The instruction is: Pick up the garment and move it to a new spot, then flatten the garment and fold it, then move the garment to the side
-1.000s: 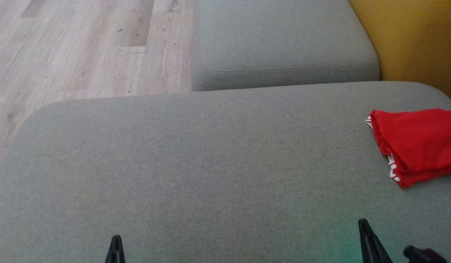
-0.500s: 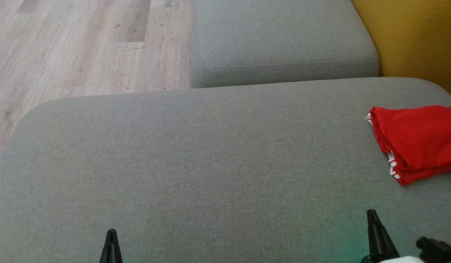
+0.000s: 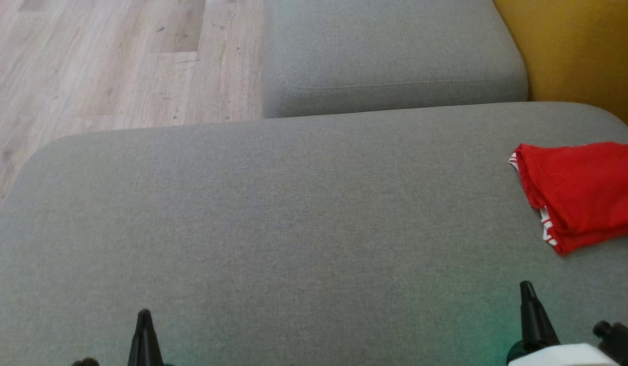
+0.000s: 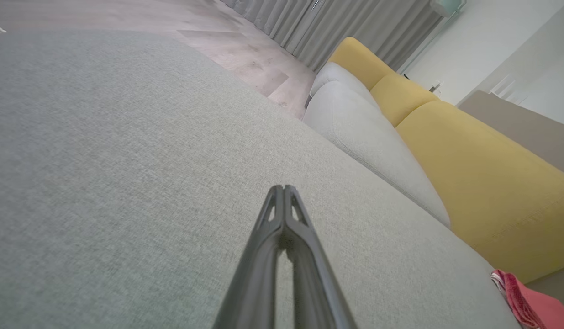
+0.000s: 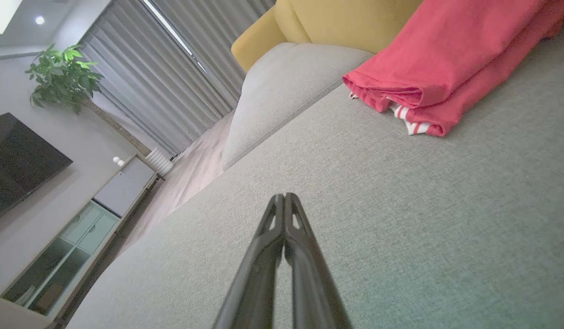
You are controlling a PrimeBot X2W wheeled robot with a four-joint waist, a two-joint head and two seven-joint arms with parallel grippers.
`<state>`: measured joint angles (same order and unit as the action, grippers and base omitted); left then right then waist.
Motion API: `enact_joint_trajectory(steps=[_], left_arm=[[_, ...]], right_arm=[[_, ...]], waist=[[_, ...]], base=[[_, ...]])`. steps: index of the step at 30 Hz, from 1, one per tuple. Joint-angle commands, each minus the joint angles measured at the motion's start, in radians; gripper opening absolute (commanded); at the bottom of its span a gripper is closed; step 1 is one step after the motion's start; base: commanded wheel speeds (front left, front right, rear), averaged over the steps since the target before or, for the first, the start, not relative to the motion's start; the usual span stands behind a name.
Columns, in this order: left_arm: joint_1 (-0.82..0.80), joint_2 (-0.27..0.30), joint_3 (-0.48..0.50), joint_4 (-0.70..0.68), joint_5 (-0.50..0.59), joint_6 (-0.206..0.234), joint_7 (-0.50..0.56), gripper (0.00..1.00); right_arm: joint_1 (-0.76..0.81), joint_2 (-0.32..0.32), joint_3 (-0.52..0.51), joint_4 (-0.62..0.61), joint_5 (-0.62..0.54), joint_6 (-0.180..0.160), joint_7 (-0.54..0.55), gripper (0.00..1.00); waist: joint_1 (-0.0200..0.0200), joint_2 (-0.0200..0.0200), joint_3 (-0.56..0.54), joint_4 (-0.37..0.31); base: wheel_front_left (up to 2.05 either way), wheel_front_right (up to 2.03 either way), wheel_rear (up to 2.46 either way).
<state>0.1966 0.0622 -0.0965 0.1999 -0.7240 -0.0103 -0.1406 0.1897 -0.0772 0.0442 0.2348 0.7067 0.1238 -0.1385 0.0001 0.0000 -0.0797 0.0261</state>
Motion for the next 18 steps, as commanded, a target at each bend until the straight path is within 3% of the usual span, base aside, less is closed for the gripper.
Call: enact_joint_trajectory(steps=[1,18], left_arm=[[-0.060,0.014,0.022,-0.025,-0.021,-0.010,0.005,0.00],[-0.113,0.016,0.053,-0.011,-0.219,-0.034,0.050,0.00]], right_arm=[[-0.064,-0.008,-0.003,-0.029,0.023,0.003,0.008,0.00],[-0.114,-0.006,-0.028,-0.021,0.222,0.004,0.054,0.00]], waist=[[-0.0001,0.0000,0.001,0.000],[-0.0001,0.0000,0.019,-0.006]], base=[[0.00,0.00,0.00],[0.00,0.00,0.00]])
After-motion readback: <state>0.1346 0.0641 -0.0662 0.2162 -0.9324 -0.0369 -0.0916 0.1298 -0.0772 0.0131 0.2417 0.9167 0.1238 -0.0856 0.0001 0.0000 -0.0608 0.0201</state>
